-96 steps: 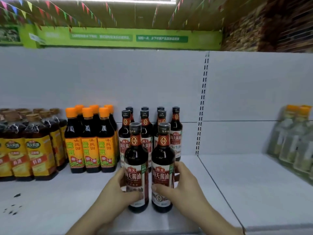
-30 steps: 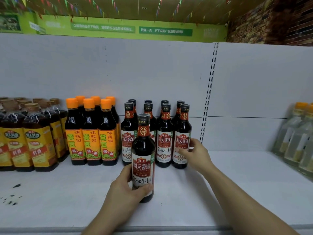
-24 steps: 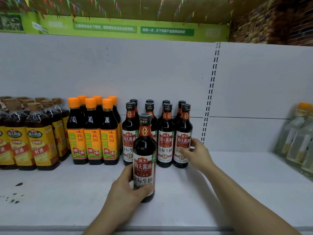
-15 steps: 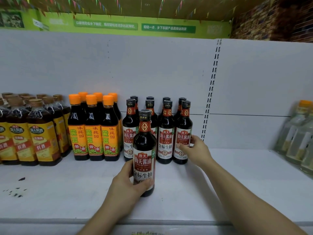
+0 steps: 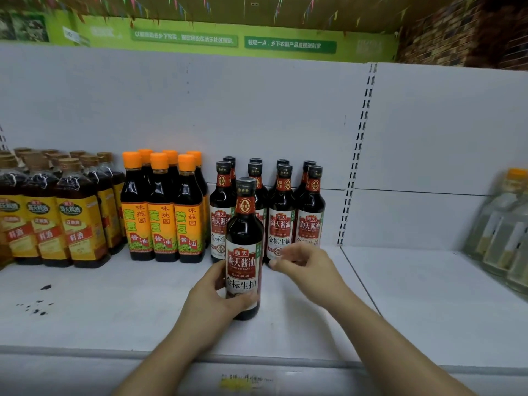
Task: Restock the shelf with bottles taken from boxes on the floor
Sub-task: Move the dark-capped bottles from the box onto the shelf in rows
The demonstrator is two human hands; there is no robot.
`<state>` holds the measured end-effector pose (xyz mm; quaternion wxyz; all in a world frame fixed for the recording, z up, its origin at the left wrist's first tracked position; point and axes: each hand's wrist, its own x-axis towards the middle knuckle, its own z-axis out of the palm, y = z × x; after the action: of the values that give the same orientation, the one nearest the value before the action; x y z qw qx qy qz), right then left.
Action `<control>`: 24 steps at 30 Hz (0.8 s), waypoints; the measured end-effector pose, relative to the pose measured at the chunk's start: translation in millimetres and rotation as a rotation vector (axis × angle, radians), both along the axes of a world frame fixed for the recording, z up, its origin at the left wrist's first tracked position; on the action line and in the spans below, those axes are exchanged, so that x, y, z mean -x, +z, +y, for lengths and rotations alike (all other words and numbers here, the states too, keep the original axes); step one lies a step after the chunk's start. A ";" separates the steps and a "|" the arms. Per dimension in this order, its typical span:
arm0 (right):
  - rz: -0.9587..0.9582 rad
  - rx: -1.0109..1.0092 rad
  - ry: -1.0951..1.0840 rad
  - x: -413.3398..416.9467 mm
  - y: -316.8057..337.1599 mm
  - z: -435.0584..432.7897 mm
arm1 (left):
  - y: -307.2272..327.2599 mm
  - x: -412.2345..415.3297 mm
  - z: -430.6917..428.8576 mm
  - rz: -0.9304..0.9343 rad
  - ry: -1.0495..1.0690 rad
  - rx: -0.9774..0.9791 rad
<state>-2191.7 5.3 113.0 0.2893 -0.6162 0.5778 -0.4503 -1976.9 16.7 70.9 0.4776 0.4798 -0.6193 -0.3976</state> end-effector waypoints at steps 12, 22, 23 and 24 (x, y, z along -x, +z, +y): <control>-0.133 0.007 0.157 -35.6 -28.4 14.8 | 8.2 -17.1 3.1 0.114 0.044 0.068; -0.145 0.036 0.122 -57.5 -34.7 9.2 | 10.8 -40.1 -5.6 0.105 -0.012 0.045; -0.149 0.040 0.119 -60.6 -34.9 7.9 | 10.8 -43.1 -7.3 0.111 -0.018 0.040; -0.149 0.043 0.117 -64.0 -35.1 6.6 | 11.4 -46.0 -8.5 0.115 -0.022 0.032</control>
<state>-2127.7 11.9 77.8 0.3442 -0.6196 0.5080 -0.4895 -1930.9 8.2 82.3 0.5157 0.4416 -0.6025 -0.4196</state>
